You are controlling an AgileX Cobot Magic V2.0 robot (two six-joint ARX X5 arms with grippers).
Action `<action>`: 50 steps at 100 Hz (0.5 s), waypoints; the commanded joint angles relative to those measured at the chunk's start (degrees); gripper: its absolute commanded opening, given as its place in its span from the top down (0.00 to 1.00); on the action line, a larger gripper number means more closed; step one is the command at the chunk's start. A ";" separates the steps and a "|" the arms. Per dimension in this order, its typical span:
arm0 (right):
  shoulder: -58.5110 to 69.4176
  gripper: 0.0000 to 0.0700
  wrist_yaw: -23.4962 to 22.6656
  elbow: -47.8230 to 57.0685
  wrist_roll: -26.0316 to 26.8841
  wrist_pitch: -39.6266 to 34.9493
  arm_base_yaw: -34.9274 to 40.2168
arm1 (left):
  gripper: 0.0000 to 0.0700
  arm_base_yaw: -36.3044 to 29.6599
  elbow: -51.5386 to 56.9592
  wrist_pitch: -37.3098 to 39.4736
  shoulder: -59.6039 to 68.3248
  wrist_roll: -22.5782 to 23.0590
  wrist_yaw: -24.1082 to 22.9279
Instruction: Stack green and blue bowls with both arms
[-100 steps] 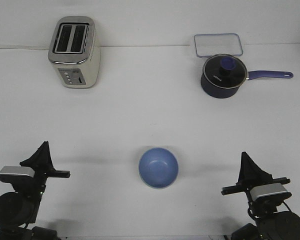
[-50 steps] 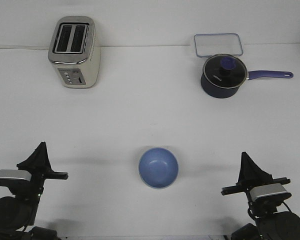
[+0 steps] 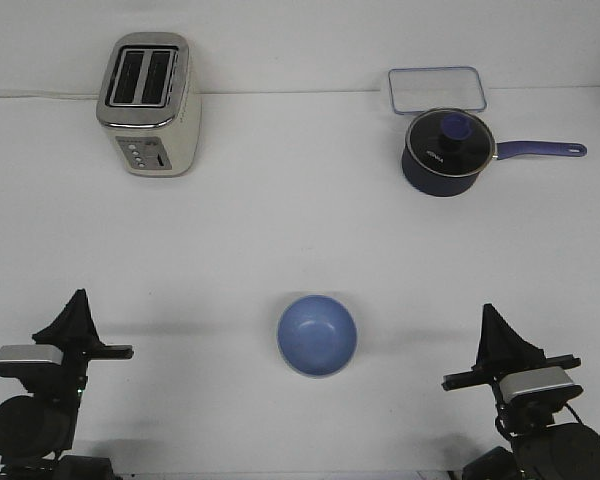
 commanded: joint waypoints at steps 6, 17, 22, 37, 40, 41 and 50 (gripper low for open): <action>0.15 1.00 0.02 0.31 -0.39 0.50 0.35 | 0.98 2.56 -7.23 4.63 -4.22 -0.24 2.75; 0.15 1.00 0.04 0.31 -0.39 0.52 0.35 | 0.98 3.67 -12.70 4.66 -9.01 -1.75 3.56; 0.15 1.00 0.04 0.31 -0.39 0.52 0.35 | 0.98 3.69 -14.45 4.70 -10.67 -1.70 4.20; 0.15 1.00 0.07 0.31 -0.39 0.55 0.35 | 0.98 3.67 -17.88 6.73 -10.43 -1.68 4.72; 0.15 1.00 0.04 0.31 -0.39 0.50 0.35 | 0.98 3.63 -17.79 6.23 -10.45 -1.68 4.81; 0.15 1.00 0.04 0.31 -0.39 0.48 0.35 | 0.98 3.63 -17.79 6.05 -10.45 -1.66 4.81; 0.15 1.00 0.02 0.31 -0.39 0.52 0.35 | 0.98 3.54 -17.79 6.40 -10.43 -1.46 4.81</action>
